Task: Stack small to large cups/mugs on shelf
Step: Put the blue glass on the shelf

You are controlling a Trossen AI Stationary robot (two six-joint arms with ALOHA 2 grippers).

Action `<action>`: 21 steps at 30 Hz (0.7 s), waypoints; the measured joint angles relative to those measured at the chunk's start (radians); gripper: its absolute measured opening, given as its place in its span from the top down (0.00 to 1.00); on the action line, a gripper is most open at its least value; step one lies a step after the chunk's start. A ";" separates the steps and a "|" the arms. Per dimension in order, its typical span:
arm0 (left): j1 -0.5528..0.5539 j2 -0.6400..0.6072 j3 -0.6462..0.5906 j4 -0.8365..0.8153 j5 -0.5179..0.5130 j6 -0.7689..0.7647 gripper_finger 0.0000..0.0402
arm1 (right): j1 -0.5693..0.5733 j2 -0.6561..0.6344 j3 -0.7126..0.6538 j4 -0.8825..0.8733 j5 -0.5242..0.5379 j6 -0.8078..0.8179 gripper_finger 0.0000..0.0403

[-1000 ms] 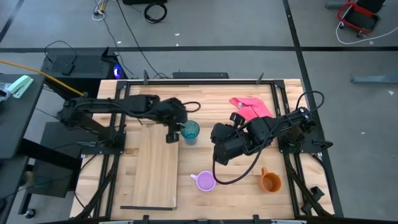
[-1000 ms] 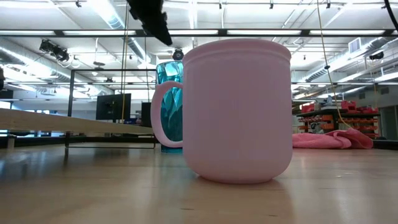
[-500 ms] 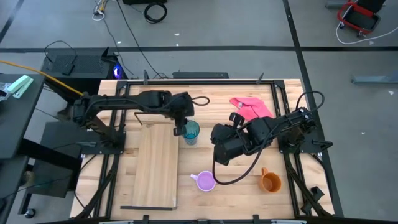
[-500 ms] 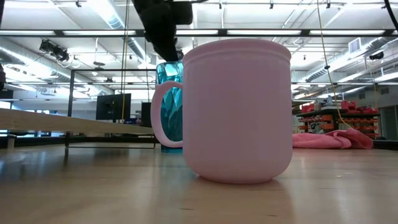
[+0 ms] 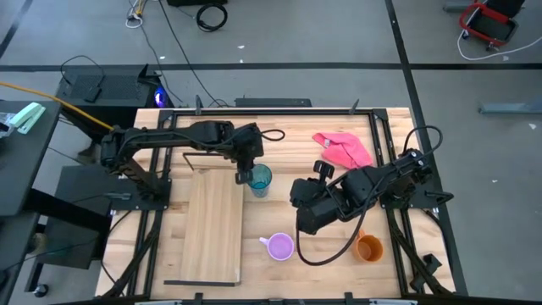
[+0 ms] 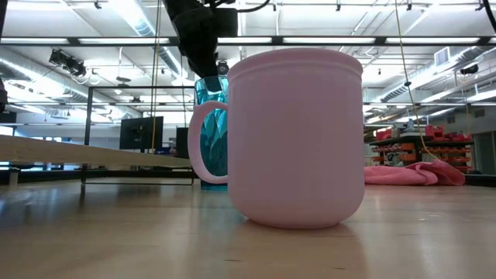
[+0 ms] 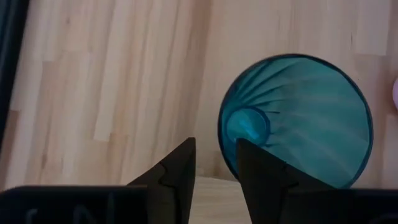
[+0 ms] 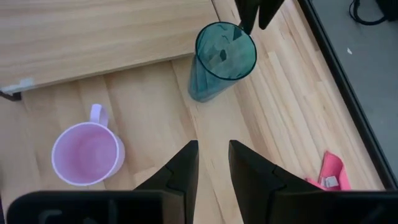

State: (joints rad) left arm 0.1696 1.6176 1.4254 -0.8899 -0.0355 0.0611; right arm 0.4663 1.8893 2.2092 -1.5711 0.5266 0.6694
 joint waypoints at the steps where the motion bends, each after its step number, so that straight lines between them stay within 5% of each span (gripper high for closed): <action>1: 0.000 0.000 0.000 -0.003 0.005 -0.004 0.69 | 0.001 0.000 0.000 0.000 0.000 0.001 0.76; 21: 0.000 0.075 0.000 -0.029 0.061 -0.049 0.68 | 0.001 0.000 0.000 0.000 0.015 0.003 0.76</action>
State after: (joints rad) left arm 0.1692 1.6930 1.4254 -0.9184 0.0250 0.0116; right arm 0.4675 1.8896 2.2093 -1.5709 0.5417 0.6724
